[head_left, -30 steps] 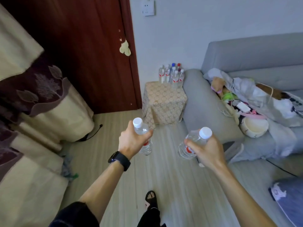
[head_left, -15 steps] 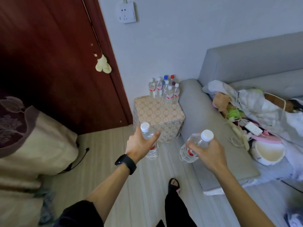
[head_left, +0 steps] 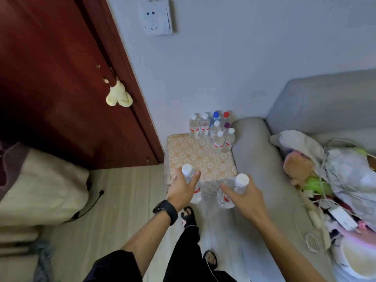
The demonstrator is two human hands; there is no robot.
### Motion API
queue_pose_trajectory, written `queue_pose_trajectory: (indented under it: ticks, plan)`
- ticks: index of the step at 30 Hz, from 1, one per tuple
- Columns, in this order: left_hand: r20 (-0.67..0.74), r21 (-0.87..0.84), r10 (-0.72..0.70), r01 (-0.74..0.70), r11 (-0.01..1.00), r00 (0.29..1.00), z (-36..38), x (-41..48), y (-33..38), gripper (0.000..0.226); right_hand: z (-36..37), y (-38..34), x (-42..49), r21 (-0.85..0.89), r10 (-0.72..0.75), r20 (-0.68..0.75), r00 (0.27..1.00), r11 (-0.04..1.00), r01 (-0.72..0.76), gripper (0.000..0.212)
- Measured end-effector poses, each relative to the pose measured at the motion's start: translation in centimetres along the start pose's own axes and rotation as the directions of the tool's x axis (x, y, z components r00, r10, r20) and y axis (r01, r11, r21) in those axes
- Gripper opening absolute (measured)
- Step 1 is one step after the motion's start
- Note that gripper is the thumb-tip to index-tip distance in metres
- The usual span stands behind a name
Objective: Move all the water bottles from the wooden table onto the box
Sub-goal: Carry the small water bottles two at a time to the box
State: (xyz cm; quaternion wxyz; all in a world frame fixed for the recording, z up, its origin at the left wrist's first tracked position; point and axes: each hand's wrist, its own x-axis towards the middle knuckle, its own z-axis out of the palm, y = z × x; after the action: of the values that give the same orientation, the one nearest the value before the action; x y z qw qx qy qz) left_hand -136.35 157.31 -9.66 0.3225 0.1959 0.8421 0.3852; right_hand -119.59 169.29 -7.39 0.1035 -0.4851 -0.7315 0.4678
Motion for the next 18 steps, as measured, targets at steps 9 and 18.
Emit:
queue_pose_trajectory:
  ticks: [9, 18]
  plan:
    - [0.022, 0.099, -0.090, 0.088, 0.991, 0.996, 0.8, 15.2, -0.6, 0.065, 5.4, -1.6, 14.9, -0.022, 0.034, 0.186, 0.982, 0.999, -0.030, 0.041]
    - [0.083, 0.166, -0.186, 0.171, 0.971, 0.979, 3.3, 26.2, -2.3, 0.068, 10.3, -0.2, 26.6, -0.074, 0.195, 0.323, 0.926, 0.981, -0.181, 0.082]
